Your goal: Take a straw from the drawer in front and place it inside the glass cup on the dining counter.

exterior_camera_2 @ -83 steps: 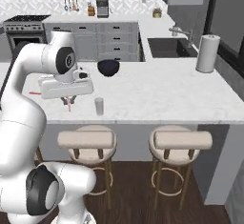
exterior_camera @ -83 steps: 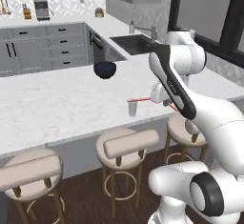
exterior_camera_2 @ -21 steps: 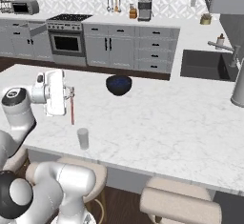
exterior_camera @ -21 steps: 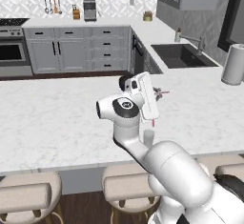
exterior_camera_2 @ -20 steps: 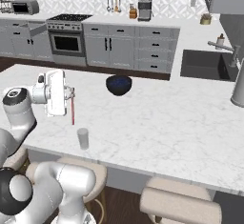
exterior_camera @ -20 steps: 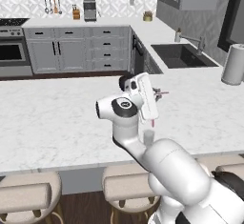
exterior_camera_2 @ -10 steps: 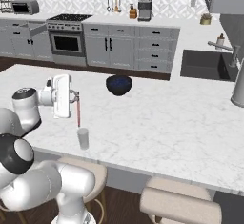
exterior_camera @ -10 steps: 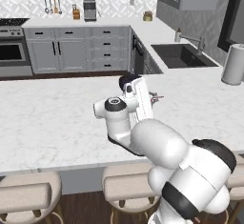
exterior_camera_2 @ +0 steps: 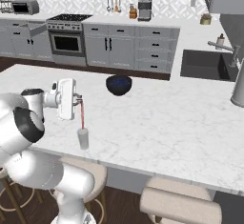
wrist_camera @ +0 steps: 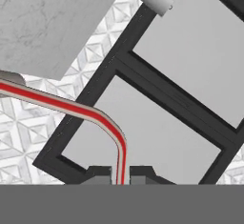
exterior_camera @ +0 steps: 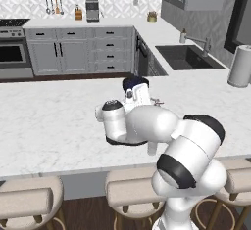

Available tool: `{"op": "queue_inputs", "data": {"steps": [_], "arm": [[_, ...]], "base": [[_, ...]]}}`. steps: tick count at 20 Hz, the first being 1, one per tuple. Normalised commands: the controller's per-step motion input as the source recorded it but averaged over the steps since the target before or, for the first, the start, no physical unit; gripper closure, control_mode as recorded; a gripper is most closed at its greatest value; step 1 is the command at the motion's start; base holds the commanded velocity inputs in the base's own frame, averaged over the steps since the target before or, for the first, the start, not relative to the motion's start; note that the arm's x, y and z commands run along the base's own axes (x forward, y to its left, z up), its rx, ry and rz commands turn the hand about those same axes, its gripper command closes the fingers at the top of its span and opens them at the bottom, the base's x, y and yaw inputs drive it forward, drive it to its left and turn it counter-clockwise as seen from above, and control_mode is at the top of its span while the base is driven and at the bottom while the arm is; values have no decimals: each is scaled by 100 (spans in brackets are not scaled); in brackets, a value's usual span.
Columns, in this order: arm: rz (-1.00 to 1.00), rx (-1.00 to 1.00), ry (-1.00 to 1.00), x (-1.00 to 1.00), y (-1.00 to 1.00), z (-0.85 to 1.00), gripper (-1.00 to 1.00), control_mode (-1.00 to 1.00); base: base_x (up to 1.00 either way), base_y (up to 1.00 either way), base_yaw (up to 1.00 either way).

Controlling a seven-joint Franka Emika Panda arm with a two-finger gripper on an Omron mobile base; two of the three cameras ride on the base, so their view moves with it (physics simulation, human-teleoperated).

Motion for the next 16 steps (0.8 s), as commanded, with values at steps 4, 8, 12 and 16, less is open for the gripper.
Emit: {"op": "queue_inputs", "data": {"steps": [4,8,12,16], "arm": [[-9,-3,0,0,15,-10,100,-100],[-7,0,0,11,6,-14,100,-100],[-8,-2,0,19,0,-26,100,-100],[-7,-4,0,32,0,-33,100,-100]], "base": [[0,0,0],[0,0,0],[0,0,0],[0,0,0]]}}
